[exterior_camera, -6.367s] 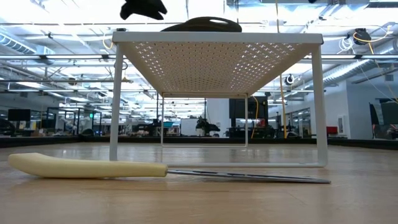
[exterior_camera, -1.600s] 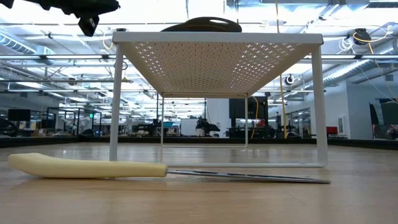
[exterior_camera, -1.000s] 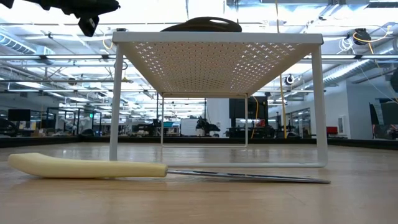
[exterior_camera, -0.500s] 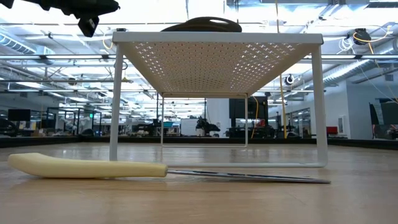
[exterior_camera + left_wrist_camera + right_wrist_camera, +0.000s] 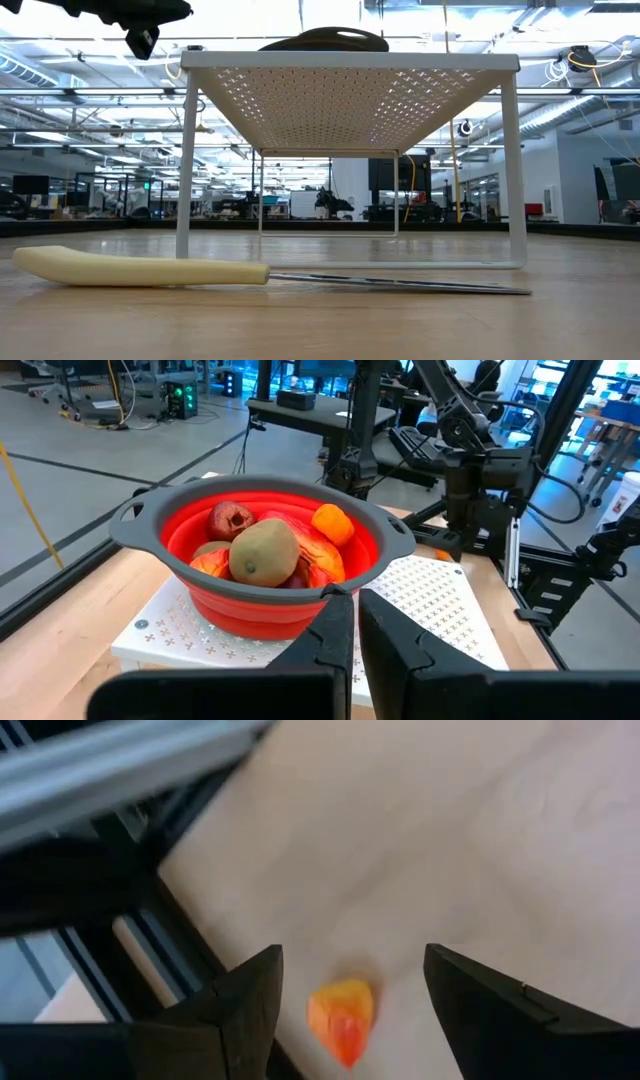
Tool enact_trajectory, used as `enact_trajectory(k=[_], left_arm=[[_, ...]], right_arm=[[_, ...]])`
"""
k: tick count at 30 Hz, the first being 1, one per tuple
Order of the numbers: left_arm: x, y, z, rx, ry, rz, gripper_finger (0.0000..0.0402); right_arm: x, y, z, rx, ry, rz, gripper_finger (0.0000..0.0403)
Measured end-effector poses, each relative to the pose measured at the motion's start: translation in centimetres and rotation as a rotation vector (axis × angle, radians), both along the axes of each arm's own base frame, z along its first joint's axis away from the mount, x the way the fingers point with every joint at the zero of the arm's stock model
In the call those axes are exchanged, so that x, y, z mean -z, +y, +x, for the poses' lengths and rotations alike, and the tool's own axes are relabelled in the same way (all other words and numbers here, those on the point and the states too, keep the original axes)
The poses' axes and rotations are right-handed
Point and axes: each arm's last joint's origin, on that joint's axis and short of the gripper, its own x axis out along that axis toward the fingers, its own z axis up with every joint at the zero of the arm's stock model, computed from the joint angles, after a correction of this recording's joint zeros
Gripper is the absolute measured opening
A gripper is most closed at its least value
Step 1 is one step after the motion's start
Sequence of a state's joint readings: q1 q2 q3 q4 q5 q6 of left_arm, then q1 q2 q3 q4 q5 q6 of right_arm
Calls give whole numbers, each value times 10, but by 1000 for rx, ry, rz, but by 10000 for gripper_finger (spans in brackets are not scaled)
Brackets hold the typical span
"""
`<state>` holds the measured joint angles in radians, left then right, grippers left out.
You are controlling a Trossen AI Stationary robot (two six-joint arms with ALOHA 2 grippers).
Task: Pick & Place Fruit
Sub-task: Put the peach into the red strainer bowl on the shelf
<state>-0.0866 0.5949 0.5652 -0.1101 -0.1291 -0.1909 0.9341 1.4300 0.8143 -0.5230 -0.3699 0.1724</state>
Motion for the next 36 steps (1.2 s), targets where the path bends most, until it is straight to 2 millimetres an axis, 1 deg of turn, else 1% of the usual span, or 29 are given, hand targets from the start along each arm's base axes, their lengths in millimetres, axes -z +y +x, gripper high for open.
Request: enact_trajectory(k=[5, 11, 16, 21, 36], left_arm=[[0, 0, 0, 0, 0, 1, 21], [1, 0, 0, 0, 8, 2, 21], [2, 0, 0, 0, 24, 3, 21], [2, 0, 0, 0, 25, 3, 21], [3, 0, 0, 0, 29, 5, 21]], right_arm=[[2, -4, -7, -6, 53, -67, 238], [3, -3, -10, -17, 58, -81, 238], [12, -2, -10, -8, 112, -119, 238], [18, -1, -9, -30, 104, -148, 238], [19, -3, -11, -30, 139, -158, 237]])
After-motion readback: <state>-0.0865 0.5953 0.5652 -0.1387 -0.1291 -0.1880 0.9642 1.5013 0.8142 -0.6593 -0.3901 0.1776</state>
